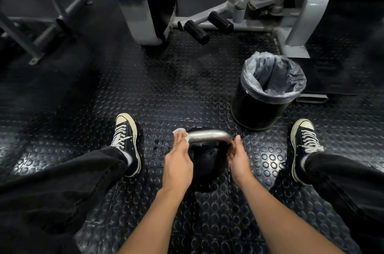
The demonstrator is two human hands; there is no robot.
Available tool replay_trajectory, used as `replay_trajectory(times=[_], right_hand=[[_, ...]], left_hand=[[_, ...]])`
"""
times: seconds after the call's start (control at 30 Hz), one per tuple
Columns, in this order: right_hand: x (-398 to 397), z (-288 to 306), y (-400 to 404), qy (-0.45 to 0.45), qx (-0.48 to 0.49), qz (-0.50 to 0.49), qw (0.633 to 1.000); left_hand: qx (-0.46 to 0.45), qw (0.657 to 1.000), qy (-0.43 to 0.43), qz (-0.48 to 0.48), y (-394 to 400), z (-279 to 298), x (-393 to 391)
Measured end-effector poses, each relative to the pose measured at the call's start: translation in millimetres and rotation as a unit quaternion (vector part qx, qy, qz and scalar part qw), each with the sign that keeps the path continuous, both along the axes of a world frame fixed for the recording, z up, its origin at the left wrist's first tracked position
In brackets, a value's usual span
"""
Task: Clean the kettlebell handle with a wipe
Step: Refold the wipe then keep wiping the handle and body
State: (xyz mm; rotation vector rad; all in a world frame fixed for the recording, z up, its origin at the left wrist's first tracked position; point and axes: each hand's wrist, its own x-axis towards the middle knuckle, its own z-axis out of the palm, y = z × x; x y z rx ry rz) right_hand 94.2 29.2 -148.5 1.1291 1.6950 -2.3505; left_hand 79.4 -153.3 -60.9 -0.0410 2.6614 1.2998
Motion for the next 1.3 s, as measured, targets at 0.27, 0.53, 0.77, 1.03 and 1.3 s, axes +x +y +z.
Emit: replay_trajectory(times=[0.27, 0.53, 0.77, 1.03, 1.3], right_hand=[[-0.2, 0.0, -0.7, 0.011, -0.010, 0.001, 1.000], [0.1, 3.0, -2.3, 0.022, -0.003, 0.009, 1.000], [2.0, 14.8, -4.9, 0.021, -0.015, 0.012, 1.000], [3.1, 19.7, -5.5, 0.016, -0.017, 0.005, 1.000], [2.7, 16.1, -4.8, 0.014, -0.020, 0.004, 1.000]], left_hand=[[0.007, 0.999, -0.002, 0.052, -1.0, -9.1, 6.6], [-0.020, 0.998, -0.009, 0.056, -1.1, -9.5, 18.2], [-0.021, 0.999, -0.002, 0.035, 0.2, -12.4, 18.5], [-0.016, 0.999, 0.023, 0.022, 5.3, -13.5, 14.1], [-0.028, 0.999, 0.039, 0.026, 8.6, -17.1, 18.3]])
